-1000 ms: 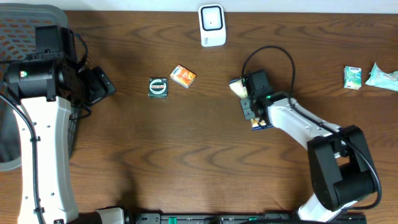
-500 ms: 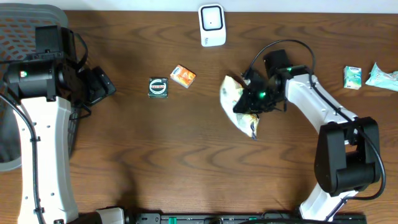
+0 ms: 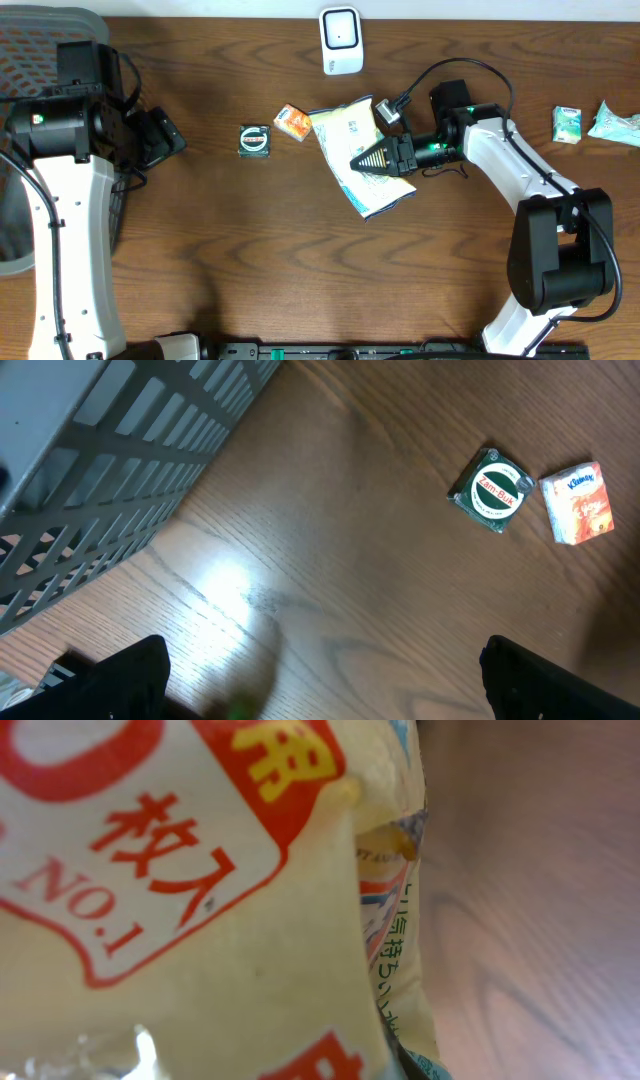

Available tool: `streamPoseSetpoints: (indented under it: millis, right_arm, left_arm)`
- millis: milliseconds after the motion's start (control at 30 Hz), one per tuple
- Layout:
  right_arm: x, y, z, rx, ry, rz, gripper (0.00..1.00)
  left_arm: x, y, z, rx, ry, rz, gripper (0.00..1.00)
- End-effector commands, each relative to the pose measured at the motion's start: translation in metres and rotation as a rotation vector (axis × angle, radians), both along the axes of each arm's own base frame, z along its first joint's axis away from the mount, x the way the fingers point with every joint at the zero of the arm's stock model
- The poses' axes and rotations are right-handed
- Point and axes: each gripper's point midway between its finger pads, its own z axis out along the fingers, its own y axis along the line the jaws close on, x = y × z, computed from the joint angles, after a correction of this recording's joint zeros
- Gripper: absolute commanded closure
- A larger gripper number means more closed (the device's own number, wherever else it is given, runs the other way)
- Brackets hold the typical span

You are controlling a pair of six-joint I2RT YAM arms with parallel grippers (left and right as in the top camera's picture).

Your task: Scan the item barcode

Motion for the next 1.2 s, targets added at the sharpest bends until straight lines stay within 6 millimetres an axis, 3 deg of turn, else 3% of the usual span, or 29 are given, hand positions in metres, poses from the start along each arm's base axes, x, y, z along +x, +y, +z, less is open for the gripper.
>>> streamPoseSetpoints:
  millis: [0,233,333,433,533,633,800,933,1167]
  right_arm:
    - [0.001,0.002,0.025,0.125,0.016,0.011,0.99]
    - [0.002,0.002,0.025,0.125,0.012,0.011,0.99]
    - [0.002,0.003,0.013,0.057,-0.001,0.010,0.99]
    - [0.004,0.000,-0.033,-0.218,-0.021,-0.005,0.99]
    - [0.016,-0.028,-0.095,-0.671,0.037,-0.122,0.99]
    - [0.035,-0.056,-0.117,-0.958,-0.019,-0.222,0.99]
    - [0.084,-0.083,-0.094,-1.210,-0.243,-0.362,0.99]
    - [0.143,-0.105,-0.040,-1.421,-0.517,-0.608,0.96]
    - [0.207,-0.077,0.026,-1.384,-0.956,-0.724,0.97]
  left_arm:
    - [0.000,0.002,-0.003,0.002,0.013,0.009,0.02]
    - [0.000,0.002,-0.003,0.002,0.013,0.009,0.02]
    - [0.000,0.002,-0.003,0.002,0.013,0.009,0.02]
    - [0.000,0.002,-0.003,0.002,0.013,0.009,0.02]
    - [0.000,0.002,-0.003,0.002,0.013,0.009,0.02]
    - [0.000,0.002,-0.003,0.002,0.013,0.009,0.02]
    - [0.000,0.002,-0.003,0.002,0.013,0.009,0.02]
    - [0.000,0.002,-0.003,0.002,0.013,0.009,0.03]
    - [0.000,0.002,-0.003,0.002,0.013,0.009,0.02]
